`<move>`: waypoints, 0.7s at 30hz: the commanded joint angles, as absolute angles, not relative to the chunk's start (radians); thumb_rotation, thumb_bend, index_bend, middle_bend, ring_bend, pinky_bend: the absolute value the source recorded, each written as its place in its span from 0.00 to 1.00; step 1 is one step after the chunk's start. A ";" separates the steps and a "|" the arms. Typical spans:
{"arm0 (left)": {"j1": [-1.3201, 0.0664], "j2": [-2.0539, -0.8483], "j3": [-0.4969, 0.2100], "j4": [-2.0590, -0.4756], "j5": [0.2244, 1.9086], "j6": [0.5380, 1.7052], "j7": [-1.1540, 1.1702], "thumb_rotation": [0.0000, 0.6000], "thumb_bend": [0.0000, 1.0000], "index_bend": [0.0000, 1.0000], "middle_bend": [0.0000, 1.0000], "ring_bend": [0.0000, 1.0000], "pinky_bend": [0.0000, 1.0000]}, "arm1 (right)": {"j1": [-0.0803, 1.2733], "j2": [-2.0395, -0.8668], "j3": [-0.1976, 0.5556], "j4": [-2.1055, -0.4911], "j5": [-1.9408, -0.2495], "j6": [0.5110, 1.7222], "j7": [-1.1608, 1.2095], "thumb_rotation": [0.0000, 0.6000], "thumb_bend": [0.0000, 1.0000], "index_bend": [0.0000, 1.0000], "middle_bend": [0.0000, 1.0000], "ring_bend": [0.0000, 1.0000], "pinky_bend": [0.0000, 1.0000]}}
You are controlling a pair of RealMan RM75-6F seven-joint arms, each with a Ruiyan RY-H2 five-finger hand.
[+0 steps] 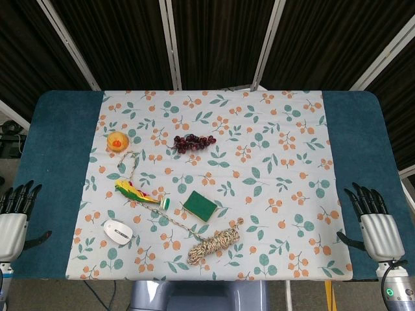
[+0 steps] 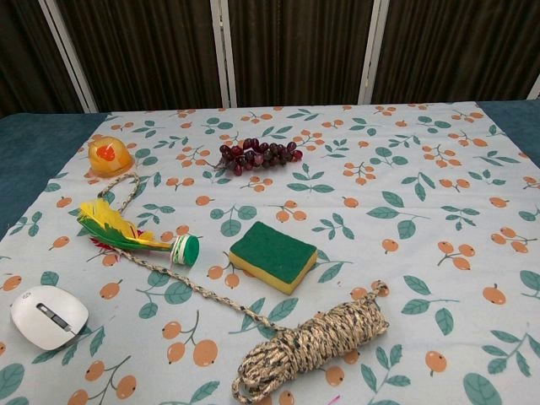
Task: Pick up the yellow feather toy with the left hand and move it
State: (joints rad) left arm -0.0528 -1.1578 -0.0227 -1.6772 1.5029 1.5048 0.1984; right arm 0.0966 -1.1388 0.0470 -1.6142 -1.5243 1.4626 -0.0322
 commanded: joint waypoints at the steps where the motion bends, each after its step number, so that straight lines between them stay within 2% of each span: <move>1: -0.053 -1.157 -0.022 -1.678 1.506 1.507 0.198 1.00 0.04 0.00 0.00 0.00 0.00 | 0.096 -1.137 0.047 -1.619 -1.518 1.458 -0.033 1.00 0.05 0.10 0.00 0.00 0.00; 21: -0.069 -1.163 -0.015 -1.696 1.528 1.489 0.218 1.00 0.07 0.01 0.00 0.00 0.00 | 0.083 -1.123 0.042 -1.625 -1.515 1.466 -0.040 1.00 0.06 0.11 0.00 0.00 0.00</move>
